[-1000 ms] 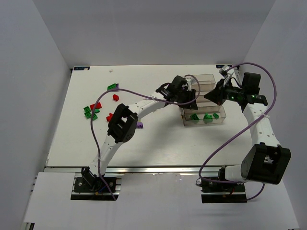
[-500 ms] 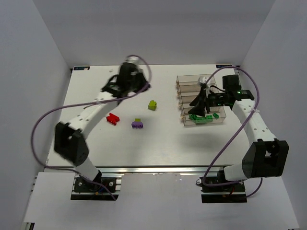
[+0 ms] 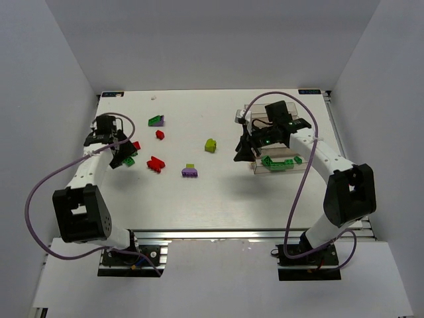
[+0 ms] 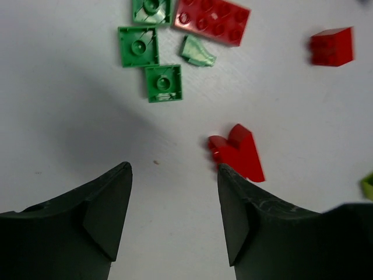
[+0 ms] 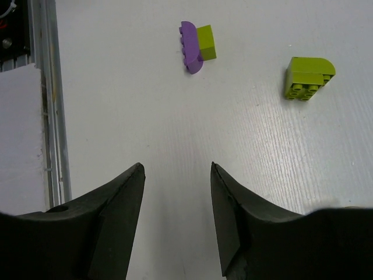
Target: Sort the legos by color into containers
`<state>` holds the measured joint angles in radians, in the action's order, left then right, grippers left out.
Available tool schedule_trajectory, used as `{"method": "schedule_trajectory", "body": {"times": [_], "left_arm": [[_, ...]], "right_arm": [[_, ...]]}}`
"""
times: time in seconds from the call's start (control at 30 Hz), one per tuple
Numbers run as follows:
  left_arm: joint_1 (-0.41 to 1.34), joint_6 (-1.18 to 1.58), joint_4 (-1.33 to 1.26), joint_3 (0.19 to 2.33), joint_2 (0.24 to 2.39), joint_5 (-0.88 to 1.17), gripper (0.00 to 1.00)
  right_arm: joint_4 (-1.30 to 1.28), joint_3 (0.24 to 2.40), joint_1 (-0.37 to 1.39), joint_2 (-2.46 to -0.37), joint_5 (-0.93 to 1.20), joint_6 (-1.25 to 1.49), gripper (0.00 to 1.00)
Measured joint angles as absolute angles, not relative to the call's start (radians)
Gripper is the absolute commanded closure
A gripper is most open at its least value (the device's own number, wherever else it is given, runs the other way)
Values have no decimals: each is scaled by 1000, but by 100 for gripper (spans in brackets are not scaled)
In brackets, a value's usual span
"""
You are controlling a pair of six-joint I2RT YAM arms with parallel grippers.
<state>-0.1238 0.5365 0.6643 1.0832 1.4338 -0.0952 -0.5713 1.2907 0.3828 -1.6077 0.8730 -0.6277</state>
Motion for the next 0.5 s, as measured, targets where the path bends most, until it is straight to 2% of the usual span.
{"method": "schedule_trajectory", "body": {"times": [0.27, 0.5], "left_arm": [[-127, 493, 644, 1074, 1586, -92, 28], [-127, 448, 596, 1129, 1771, -107, 34]], "right_arm": [[-543, 1304, 387, -1618, 832, -583, 44], [-537, 1299, 386, -1604, 797, -583, 44]]}}
